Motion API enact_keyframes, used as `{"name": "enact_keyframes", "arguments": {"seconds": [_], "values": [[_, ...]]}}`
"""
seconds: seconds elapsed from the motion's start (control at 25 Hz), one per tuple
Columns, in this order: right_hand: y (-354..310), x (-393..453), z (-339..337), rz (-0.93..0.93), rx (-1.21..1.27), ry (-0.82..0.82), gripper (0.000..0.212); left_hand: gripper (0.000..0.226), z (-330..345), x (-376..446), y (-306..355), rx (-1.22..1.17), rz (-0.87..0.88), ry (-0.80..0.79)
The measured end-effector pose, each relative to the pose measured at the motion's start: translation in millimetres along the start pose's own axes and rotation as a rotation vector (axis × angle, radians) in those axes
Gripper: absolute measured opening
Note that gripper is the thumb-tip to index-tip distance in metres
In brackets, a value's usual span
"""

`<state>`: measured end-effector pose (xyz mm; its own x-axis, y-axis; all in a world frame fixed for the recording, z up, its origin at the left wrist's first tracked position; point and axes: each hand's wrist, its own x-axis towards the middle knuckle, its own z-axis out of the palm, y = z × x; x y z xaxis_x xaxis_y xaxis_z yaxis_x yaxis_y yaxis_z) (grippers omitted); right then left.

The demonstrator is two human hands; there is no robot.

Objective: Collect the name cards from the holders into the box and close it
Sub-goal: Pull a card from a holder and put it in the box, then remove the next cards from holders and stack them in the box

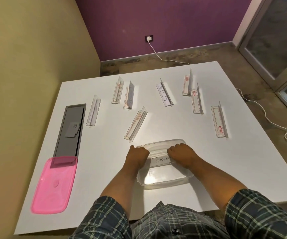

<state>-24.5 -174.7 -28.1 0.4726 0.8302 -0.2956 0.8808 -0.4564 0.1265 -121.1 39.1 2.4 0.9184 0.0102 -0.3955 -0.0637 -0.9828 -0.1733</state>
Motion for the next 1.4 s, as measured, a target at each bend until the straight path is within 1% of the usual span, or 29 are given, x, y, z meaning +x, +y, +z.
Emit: {"name": "enact_keyframes", "arguments": {"seconds": [0.2,0.4,0.48,0.56,0.68,0.8,0.84,0.92,1.0,1.04,1.12,1.2,1.24,1.28,1.4], "values": [[-3,7,14,0.020,0.031,-0.033,0.043,0.026,1,2,1,-0.039,-0.003,-0.014],[2,8,10,0.002,-0.016,-0.009,0.035,0.025,-1,1,-1,-0.064,-0.004,-0.036],[1,9,10,0.009,-0.027,0.031,0.033,0.026,-2,1,-1,-0.054,-0.006,-0.031],[-1,9,8,0.014,-0.010,0.108,0.031,0.025,-4,0,0,-0.028,-0.008,0.000],[-5,7,4,-0.023,0.026,0.278,0.022,0.017,-4,-1,2,0.005,0.004,0.073],[-5,8,-1,-0.086,0.072,0.379,0.015,0.009,2,-2,0,-0.051,0.009,0.143],[-5,9,-1,-0.111,0.087,0.389,0.014,0.008,4,-2,-2,-0.070,0.014,0.198],[-2,11,-3,-0.163,0.121,0.401,0.017,0.014,3,-2,-8,-0.129,-0.001,0.350],[1,17,-11,-0.185,0.153,0.444,0.018,0.018,-3,0,-18,-0.208,-0.092,0.503],[3,22,-19,-0.167,0.172,0.472,0.019,0.019,-6,2,-25,-0.237,-0.162,0.542],[6,36,-38,-0.073,0.218,0.546,0.021,0.017,-10,9,-43,-0.305,-0.301,0.516],[10,56,-58,0.076,0.307,0.561,0.019,0.011,-6,19,-63,-0.387,-0.409,0.409],[12,67,-65,0.150,0.362,0.524,0.018,0.012,-2,23,-71,-0.427,-0.441,0.350],[14,80,-71,0.212,0.418,0.468,0.023,0.018,3,26,-78,-0.466,-0.456,0.290],[21,115,-83,0.307,0.573,0.227,0.048,0.031,15,34,-90,-0.657,-0.505,0.182]]}}
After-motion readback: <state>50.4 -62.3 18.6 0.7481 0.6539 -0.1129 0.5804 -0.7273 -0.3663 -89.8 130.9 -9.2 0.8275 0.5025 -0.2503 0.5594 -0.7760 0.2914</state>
